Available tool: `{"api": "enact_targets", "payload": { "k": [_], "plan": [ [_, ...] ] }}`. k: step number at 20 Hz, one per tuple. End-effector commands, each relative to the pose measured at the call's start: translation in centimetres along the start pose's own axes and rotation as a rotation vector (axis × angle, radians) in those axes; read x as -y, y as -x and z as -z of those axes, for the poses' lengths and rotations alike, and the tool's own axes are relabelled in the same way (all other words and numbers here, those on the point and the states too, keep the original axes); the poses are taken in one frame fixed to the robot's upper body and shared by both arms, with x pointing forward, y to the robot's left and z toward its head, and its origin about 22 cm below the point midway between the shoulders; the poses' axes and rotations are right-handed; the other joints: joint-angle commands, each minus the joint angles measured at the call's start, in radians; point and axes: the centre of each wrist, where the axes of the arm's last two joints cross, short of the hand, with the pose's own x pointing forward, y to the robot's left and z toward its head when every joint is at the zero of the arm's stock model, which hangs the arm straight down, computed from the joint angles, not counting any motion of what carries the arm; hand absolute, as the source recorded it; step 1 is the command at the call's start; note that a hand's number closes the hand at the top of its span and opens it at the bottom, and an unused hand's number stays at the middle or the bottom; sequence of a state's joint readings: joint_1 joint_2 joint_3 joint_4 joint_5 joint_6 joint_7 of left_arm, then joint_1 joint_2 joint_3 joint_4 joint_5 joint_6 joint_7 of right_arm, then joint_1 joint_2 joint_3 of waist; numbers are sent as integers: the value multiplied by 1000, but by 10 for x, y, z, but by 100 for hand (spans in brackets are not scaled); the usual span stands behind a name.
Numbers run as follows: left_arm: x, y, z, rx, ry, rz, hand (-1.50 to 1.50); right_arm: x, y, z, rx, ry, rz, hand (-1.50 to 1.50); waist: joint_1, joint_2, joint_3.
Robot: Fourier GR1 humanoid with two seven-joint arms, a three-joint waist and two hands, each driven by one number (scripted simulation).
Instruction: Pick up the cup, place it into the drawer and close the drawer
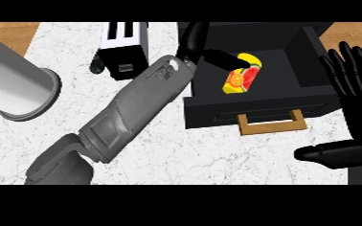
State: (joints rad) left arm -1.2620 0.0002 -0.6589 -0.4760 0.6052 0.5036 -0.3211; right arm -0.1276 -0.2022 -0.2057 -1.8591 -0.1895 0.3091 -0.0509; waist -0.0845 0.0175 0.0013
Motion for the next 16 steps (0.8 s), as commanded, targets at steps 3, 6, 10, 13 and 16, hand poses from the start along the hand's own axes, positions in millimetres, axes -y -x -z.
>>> {"api": "enact_targets", "payload": {
  "k": [3, 6, 10, 13, 16],
  "plan": [
    [7, -21, 1, 96, -23, -122, -150, 0, -8, 1, 13, -94, 71, 150, 37, -11, -1],
    [1, -16, 3, 103, -39, -154, -150, -4, -8, -10, -8, -135, -2, 150, 59, -14, -1],
    [-17, -30, 13, 76, -60, -184, -150, 4, -28, -23, -56, -249, -163, 150, 69, -22, -1],
    [-31, -34, 16, 73, -93, -215, -150, -17, -23, -20, -78, -277, -207, 150, 83, -19, -1],
    [-48, -23, 7, 63, -129, -214, -150, -20, -35, -12, -80, -263, -319, 150, 94, -22, -2]
  ]
}}
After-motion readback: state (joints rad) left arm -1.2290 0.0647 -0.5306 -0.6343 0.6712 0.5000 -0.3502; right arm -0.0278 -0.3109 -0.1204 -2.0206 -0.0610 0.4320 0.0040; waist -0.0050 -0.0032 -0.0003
